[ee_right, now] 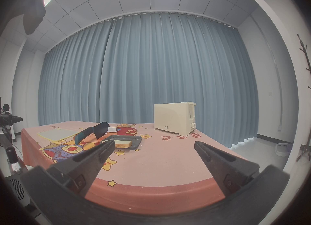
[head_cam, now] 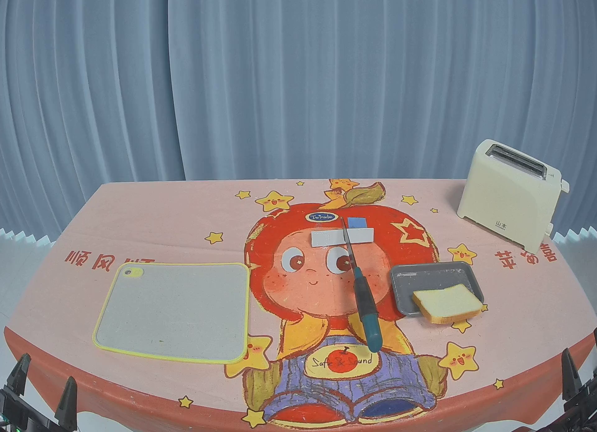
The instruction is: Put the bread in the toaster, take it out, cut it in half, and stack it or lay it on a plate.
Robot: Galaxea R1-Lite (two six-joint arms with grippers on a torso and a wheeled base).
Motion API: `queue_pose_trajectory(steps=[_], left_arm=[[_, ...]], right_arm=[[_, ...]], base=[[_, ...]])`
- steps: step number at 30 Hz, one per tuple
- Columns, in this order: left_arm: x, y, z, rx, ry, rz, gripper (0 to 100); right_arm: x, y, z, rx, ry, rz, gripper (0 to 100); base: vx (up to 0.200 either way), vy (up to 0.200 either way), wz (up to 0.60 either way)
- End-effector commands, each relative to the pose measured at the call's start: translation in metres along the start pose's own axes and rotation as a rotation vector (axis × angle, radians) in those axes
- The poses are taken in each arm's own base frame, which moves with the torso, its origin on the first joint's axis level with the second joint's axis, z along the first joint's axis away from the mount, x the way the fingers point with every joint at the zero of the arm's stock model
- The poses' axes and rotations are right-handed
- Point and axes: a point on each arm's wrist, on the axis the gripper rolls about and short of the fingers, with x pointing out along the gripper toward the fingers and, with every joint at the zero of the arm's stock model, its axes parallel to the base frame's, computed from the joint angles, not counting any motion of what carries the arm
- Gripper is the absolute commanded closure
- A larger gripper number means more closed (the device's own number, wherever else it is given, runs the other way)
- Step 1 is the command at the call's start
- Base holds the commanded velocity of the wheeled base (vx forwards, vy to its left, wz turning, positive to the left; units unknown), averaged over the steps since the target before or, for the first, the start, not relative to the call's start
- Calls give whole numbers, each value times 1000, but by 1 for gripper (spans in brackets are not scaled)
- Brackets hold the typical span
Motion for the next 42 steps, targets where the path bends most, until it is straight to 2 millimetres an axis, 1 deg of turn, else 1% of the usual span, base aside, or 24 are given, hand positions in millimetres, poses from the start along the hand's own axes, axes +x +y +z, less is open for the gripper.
queue_pose_trajectory(steps=[1,31,33,34,36,42], left_arm=[[1,0,-5,0,19,2,0],[1,0,-5,0,19,2,0],[1,0,-5,0,19,2,0],[1,0,-5,0,19,2,0],[1,0,-5,0,19,0,0],[1,0,-5,0,19,0,0]], right_arm=[[0,0,-5,-1,0,-13,0],[0,0,-5,-15,-2,7,0],[0,0,-4,-15,-8,7,0],[0,0,2,-11,-74,6,0],[-1,0,9,-11,-142,9,0],[-1,0,6,-11,-111,7,0]], base=[[0,0,0],[0,0,0],[0,0,0],[0,0,0],[0,0,0],[0,0,0]])
